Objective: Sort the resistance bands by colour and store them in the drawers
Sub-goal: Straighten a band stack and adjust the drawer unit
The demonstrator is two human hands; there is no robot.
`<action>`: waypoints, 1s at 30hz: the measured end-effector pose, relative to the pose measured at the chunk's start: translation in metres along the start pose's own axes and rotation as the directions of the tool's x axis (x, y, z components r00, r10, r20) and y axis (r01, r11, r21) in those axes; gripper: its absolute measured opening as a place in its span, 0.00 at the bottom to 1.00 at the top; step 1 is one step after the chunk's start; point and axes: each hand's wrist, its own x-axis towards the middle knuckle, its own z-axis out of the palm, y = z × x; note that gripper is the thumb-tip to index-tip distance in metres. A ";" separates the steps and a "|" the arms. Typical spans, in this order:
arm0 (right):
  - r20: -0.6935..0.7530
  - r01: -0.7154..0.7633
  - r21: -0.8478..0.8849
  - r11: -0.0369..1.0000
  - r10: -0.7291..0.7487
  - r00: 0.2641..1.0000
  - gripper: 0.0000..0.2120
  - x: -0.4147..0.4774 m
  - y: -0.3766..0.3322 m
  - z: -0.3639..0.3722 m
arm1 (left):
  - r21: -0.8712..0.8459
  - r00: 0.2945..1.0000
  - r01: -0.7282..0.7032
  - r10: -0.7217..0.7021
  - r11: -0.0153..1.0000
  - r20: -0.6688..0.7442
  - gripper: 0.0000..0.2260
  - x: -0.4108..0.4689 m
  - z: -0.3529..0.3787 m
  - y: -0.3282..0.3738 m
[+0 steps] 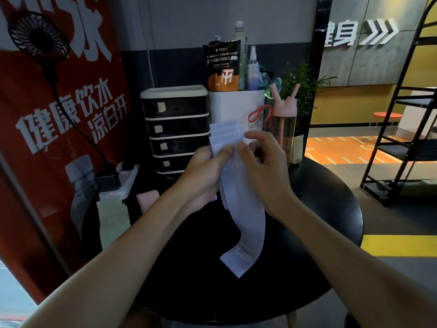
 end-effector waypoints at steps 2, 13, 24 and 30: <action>0.026 -0.063 0.006 0.998 0.063 0.998 0.13 -0.008 0.006 -0.007 | -0.013 0.997 -0.008 0.007 1.000 -0.077 0.11 0.004 -0.004 0.006; 0.402 -0.064 -0.530 0.846 0.316 0.860 0.05 -0.056 0.060 -0.035 | -0.023 0.993 -0.037 0.034 0.999 -0.111 0.16 0.009 -0.017 0.048; 0.224 -0.134 -0.455 0.881 0.258 0.940 0.15 -0.025 0.044 -0.051 | -0.003 0.999 0.000 0.000 1.000 -0.034 0.17 0.000 -0.020 0.041; 0.111 -0.397 0.059 0.916 0.389 0.915 0.15 -0.021 0.032 -0.052 | 0.022 0.997 0.073 -0.072 0.997 -0.022 0.15 -0.003 -0.018 0.011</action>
